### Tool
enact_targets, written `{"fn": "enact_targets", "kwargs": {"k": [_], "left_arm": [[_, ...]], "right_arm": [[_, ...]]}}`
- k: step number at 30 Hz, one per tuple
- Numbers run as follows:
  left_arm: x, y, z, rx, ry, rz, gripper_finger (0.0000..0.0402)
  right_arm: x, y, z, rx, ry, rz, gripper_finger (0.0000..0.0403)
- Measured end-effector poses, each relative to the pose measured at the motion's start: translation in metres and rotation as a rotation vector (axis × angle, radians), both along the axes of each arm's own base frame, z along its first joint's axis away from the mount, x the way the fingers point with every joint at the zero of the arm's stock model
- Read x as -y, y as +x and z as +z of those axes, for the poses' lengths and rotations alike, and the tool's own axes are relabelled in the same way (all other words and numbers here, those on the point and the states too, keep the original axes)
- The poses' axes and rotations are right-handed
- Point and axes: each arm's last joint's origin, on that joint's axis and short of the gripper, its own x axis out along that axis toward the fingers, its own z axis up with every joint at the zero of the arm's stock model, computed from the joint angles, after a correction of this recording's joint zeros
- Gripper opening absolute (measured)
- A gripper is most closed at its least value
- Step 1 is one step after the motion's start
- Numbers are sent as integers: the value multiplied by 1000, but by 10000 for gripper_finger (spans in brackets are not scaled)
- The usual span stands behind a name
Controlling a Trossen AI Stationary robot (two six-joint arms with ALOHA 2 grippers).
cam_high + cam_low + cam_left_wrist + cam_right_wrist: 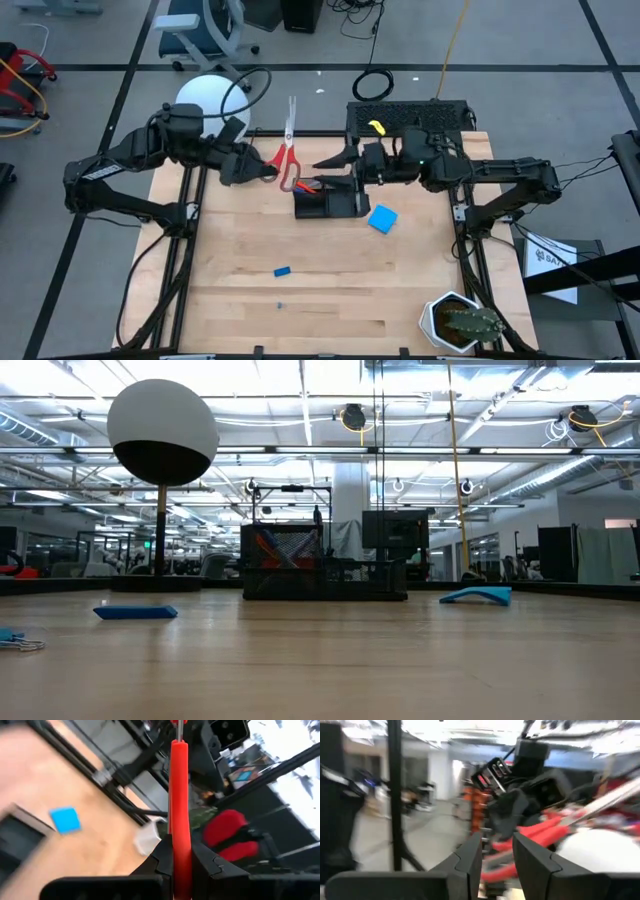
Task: Pick and place office supplies into organizer
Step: Put the orange scissors into the black desk organizer
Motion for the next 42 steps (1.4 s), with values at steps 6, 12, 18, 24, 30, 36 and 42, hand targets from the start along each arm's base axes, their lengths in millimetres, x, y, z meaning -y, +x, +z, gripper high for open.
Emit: {"fn": "enact_targets", "kwargs": {"k": [6,12,18,24,30,36,42], "left_arm": [[0,-1,3,-13,-229,-84,26],[-1,2,21,112,-388,-148,26],[-4,14,25,146,-485,-154,26],[-5,36,11,79,-495,-162,26],[-8,51,3,48,-498,-170,26],[-8,53,4,69,-490,-168,26],[-11,58,1,70,-488,-145,26]], "right_arm": [[-11,-22,12,-11,-349,-299,100],[-27,-32,20,-97,-796,-634,100],[-41,-26,13,-193,-1129,-713,100],[-54,-11,8,-150,-1291,-750,100],[-62,0,-1,-160,-1373,-734,100],[-69,-1,-1,-144,-1372,-718,100],[-75,-3,0,-130,-1370,-706,100]]}}
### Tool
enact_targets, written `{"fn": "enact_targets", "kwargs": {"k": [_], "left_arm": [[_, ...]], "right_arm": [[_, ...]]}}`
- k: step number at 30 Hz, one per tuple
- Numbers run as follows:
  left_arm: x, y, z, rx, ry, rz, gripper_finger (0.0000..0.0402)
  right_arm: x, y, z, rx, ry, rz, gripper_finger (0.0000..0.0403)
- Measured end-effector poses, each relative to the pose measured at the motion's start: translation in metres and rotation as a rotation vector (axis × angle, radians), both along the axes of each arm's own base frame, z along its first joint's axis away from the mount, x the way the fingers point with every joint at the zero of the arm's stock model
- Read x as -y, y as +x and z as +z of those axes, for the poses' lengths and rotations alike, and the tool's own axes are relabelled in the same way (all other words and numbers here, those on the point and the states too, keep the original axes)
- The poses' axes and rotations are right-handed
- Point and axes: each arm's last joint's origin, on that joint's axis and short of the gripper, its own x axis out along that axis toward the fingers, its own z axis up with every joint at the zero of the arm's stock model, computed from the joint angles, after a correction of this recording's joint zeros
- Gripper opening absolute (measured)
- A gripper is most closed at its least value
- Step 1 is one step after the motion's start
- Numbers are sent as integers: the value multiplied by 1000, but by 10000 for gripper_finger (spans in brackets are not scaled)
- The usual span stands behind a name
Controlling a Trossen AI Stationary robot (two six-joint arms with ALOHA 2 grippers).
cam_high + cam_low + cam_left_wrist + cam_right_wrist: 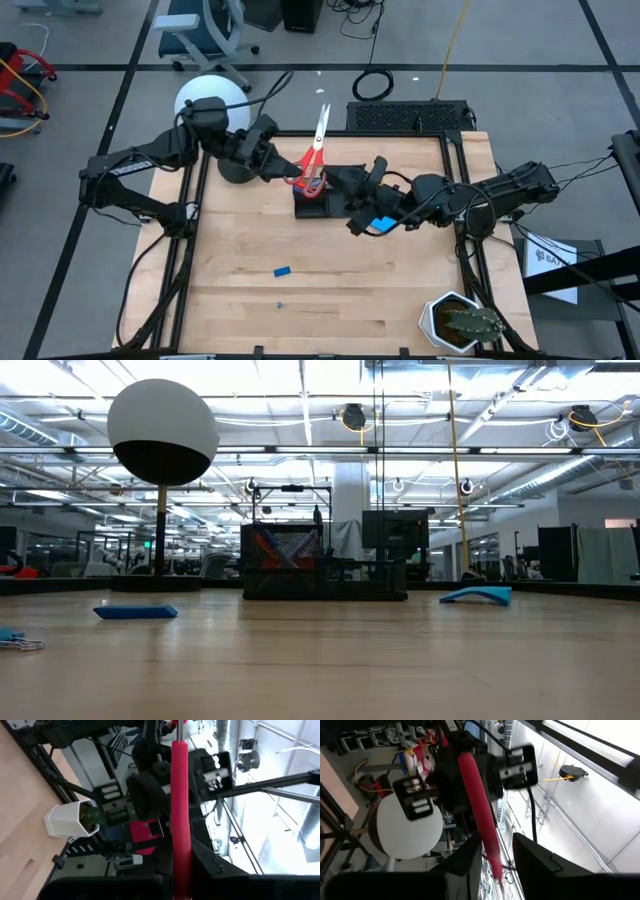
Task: Pick and place office supplies into organizer
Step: Put the orange scissors into the black desk organizer
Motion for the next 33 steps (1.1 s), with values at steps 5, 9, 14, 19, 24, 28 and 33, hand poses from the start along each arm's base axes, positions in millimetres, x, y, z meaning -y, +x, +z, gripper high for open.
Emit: {"fn": "enact_targets", "kwargs": {"k": [5,9,14,19,24,28,33], "left_arm": [[-1,10,-1,21,-14,2,26],[-2,19,-6,21,-32,-1,26],[-4,26,-7,46,-32,-7,26],[-5,30,-8,50,-47,-12,26],[-6,30,-10,30,-56,-6,26],[-10,30,-9,48,-30,7,61],[-17,25,-6,94,37,25,126]], "right_arm": [[-1,0,0,4,0,7,100],[-1,1,-1,1,10,11,100],[-1,0,-1,22,74,18,92],[0,-1,-2,26,123,-6,45],[1,0,-4,23,160,-32,21],[4,0,-4,73,271,-20,21],[5,1,-4,107,341,-19,19]]}}
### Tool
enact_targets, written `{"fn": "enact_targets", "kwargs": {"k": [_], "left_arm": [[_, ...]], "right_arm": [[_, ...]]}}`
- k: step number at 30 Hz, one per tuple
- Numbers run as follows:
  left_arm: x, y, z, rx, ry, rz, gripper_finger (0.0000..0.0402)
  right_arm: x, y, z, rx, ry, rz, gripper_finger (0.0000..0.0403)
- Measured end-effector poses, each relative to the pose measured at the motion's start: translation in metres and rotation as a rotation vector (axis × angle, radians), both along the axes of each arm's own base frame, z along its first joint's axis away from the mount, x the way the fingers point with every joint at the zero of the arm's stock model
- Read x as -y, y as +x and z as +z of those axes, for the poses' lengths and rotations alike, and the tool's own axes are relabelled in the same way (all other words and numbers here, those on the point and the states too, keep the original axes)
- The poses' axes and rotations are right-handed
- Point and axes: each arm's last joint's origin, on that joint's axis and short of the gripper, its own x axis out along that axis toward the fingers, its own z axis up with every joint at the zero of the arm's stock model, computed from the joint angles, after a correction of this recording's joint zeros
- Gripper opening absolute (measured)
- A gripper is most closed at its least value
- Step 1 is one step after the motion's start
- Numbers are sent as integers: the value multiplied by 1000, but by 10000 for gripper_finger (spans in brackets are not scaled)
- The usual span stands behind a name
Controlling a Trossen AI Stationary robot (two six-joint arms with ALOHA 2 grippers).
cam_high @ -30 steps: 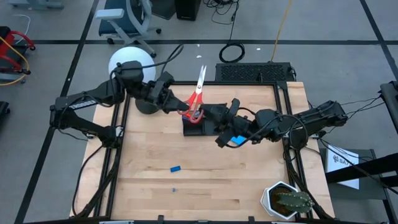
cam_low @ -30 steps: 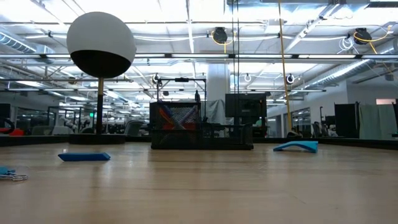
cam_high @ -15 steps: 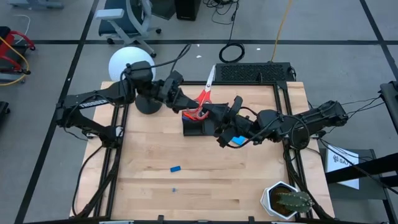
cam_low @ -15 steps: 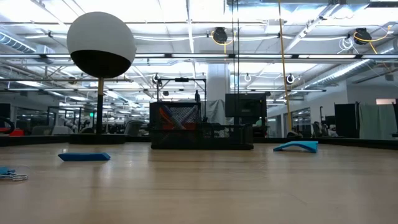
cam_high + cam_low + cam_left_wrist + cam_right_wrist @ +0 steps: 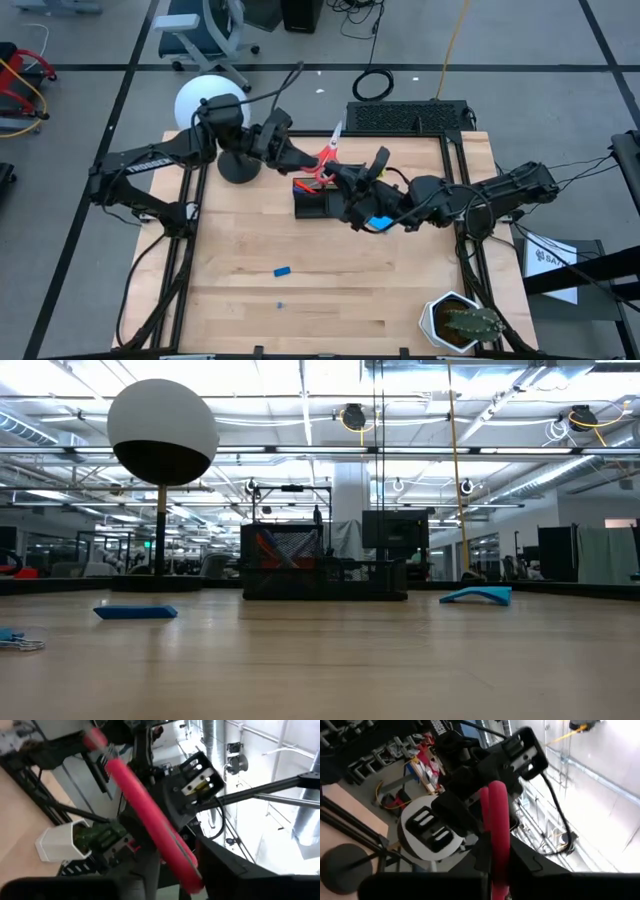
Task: Pick and place office supplies into organizer
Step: Put the orange scissors into the black desk organizer
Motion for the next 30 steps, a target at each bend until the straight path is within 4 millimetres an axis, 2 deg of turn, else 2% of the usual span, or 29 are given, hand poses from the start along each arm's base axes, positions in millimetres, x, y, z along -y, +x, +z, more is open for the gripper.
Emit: {"fn": "enact_targets", "kwargs": {"k": [6,11,18,25,30], "left_arm": [[-8,-8,5,32,46,37,179],[-13,-21,13,78,119,97,198],[-8,-52,33,194,297,219,186],[2,-85,49,284,504,366,162],[10,-103,52,274,630,412,153]], "right_arm": [[0,0,1,72,116,2,19],[1,-1,4,179,289,45,19],[13,2,3,336,590,99,19],[36,10,-7,352,826,213,19],[56,15,-33,365,952,250,19]]}}
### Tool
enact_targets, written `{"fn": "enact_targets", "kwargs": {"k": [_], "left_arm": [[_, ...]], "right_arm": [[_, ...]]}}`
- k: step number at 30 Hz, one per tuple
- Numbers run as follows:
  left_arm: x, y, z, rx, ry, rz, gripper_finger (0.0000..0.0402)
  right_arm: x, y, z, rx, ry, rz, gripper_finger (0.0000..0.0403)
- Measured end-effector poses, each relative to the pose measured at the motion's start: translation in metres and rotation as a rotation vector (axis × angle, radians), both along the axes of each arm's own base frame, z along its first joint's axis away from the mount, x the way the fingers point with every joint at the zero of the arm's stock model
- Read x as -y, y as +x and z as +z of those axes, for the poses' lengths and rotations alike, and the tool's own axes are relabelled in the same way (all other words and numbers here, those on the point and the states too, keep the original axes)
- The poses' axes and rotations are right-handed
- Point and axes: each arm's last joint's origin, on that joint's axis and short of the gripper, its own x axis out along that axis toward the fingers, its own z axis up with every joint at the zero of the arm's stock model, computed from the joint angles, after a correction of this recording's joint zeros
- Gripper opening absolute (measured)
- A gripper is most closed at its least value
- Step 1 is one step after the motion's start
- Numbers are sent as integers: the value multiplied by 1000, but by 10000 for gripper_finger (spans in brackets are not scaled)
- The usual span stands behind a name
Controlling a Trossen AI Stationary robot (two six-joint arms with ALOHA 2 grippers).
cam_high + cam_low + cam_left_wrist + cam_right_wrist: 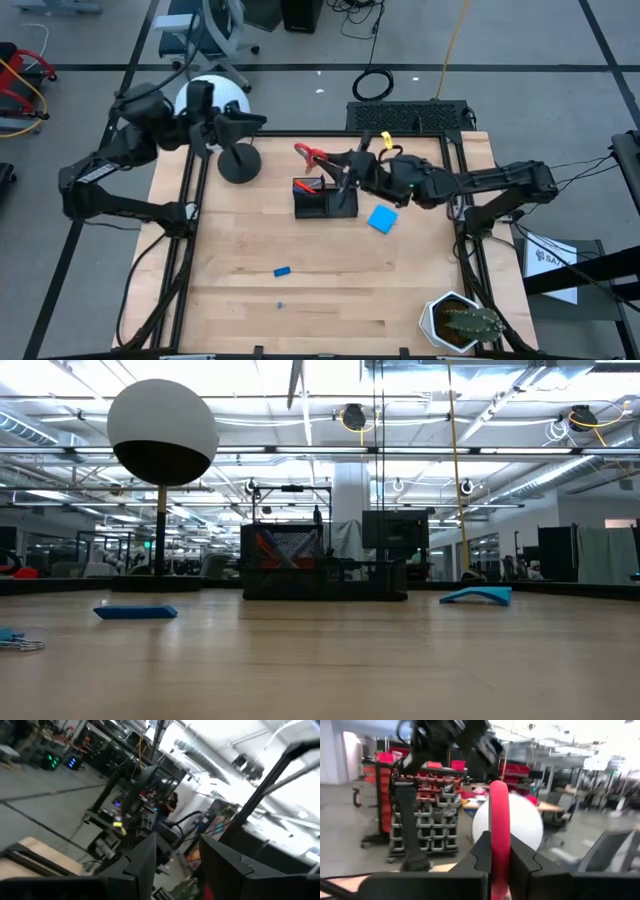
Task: Pick and place office supplies into organizer
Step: Put the orange scissors into the black desk organizer
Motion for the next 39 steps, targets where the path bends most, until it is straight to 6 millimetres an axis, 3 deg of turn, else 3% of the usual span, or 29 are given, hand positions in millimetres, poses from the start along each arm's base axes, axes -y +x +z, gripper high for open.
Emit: {"fn": "enact_targets", "kwargs": {"k": [7,14,27,39], "left_arm": [[10,-14,-2,-53,63,78,161],[15,-11,-6,-91,98,89,163],[19,4,-12,-123,85,53,163],[19,7,-13,-129,62,43,164]], "right_arm": [[19,-1,-55,19,153,-7,19],[31,-9,-97,-17,242,-19,19],[60,-5,-125,-92,244,-37,19],[74,17,-177,-208,328,14,19]]}}
